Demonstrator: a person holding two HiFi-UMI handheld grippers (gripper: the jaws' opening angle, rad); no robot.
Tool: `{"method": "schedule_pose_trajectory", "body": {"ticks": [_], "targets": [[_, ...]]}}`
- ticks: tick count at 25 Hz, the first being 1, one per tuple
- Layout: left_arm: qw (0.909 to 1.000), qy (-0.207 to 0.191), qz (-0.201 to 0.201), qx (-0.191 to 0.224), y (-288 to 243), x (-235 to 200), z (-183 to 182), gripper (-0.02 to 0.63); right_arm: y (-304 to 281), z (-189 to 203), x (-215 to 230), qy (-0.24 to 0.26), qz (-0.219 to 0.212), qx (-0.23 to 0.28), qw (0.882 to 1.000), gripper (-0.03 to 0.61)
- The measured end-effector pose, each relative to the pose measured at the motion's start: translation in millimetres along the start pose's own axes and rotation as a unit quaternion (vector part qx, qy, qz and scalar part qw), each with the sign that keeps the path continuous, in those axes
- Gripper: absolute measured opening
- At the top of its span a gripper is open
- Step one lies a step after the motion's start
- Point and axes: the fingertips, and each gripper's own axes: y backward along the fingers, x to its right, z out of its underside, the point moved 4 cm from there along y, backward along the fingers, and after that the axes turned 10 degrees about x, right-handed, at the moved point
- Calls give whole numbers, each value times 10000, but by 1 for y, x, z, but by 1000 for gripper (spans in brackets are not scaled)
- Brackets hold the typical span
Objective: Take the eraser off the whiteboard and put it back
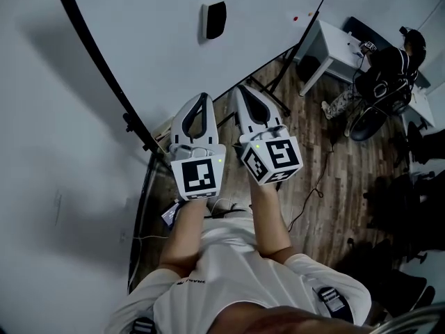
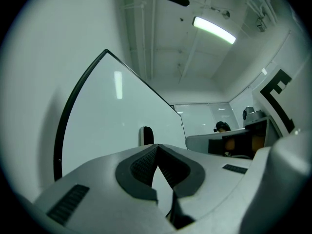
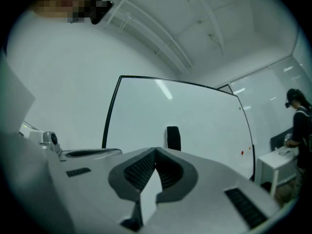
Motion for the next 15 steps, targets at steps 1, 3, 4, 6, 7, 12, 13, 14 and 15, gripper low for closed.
{"method": "schedule_pose_trajectory", "body": {"ticks": [1,3,4,6,7,12,13,14,15], "targets": [[10000,-2,-11,12,-3,-1,0,3,-3,1,2,-23,-31,-1,10000,14],[10000,-25,-59,32,-7,-1,1,3,-8,1,8,-37,-69,1,10000,14],[9999,-34,-93,37,-9,-1,2,2,-10,1,10,-25,-87,5,10000,14],[9999,-6,-163,28,-15,-2,5,3,-15,1,12,43,-150,12,9999,14],[9998,50,-192,11,-19,-2,7,3,-18,1,14,93,-184,10,9998,14],[9989,237,-382,99,-36,-3,5,3,-34,-2,28,182,-350,59,9992,14],[9989,181,-408,104,-39,-3,6,3,-38,-2,31,179,-377,72,9991,14],[9989,133,-430,100,-42,-3,7,3,-41,-1,33,179,-398,80,9990,14],[9989,97,-451,98,-45,-3,9,3,-44,0,36,178,-418,84,9989,14]]}}
